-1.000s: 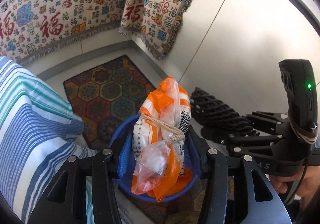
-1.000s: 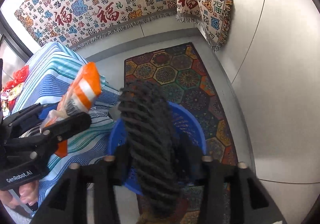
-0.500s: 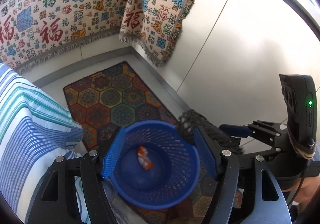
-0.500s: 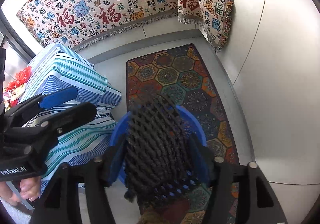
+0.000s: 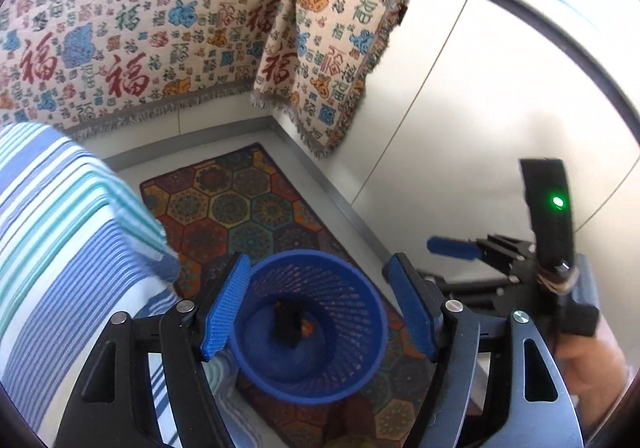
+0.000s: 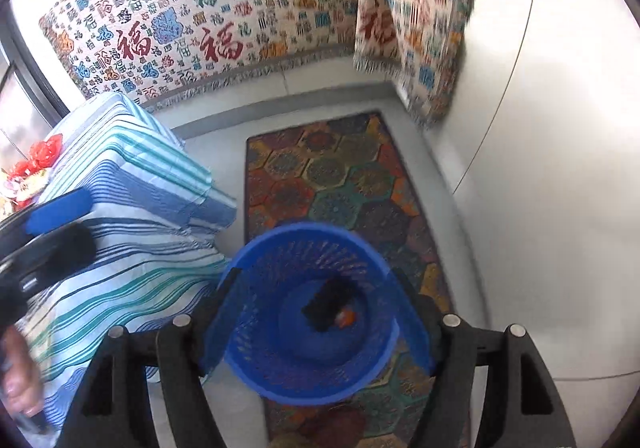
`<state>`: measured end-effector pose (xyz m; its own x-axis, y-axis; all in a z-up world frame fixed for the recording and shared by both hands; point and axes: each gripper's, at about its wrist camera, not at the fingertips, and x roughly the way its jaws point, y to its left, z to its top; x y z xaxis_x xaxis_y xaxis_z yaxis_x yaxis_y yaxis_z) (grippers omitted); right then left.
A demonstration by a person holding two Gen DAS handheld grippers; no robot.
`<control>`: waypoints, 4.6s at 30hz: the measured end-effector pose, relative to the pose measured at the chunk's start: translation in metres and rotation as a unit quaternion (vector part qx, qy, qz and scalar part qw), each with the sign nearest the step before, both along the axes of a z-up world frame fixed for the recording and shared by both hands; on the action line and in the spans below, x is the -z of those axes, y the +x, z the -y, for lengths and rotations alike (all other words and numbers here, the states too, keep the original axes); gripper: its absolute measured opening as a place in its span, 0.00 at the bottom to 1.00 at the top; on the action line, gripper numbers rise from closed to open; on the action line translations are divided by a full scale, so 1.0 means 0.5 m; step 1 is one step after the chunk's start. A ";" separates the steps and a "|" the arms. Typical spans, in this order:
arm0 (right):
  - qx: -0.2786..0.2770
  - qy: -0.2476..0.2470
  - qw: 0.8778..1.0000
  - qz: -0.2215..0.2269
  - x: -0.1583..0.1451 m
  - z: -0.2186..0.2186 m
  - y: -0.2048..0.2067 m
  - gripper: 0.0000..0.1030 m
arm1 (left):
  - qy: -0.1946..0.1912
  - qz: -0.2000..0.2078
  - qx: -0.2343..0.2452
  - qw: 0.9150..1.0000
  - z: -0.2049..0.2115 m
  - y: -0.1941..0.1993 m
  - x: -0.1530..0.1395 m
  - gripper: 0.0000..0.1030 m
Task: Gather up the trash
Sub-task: 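Move both tools back over the table toward the trash pile, then grasp the clear cartoon plastic box with the left gripper while the right gripper grasps the gold foil wrapper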
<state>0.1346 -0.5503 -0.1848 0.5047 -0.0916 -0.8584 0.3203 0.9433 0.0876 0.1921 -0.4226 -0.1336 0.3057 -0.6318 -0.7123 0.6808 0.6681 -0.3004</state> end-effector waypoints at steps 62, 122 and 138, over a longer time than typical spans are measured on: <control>-0.318 -0.055 0.943 0.077 -0.041 -0.760 0.062 0.71 | 0.130 -0.001 -0.424 0.896 -0.811 0.000 0.070 0.97; -0.285 -0.040 0.957 0.048 -0.033 -0.700 0.147 1.00 | 0.165 0.030 -0.248 0.954 -0.957 0.056 0.074 1.00; -0.329 -0.040 0.943 0.015 -0.038 -0.681 0.145 1.00 | 0.167 0.027 -0.258 0.951 -0.958 0.053 0.077 1.00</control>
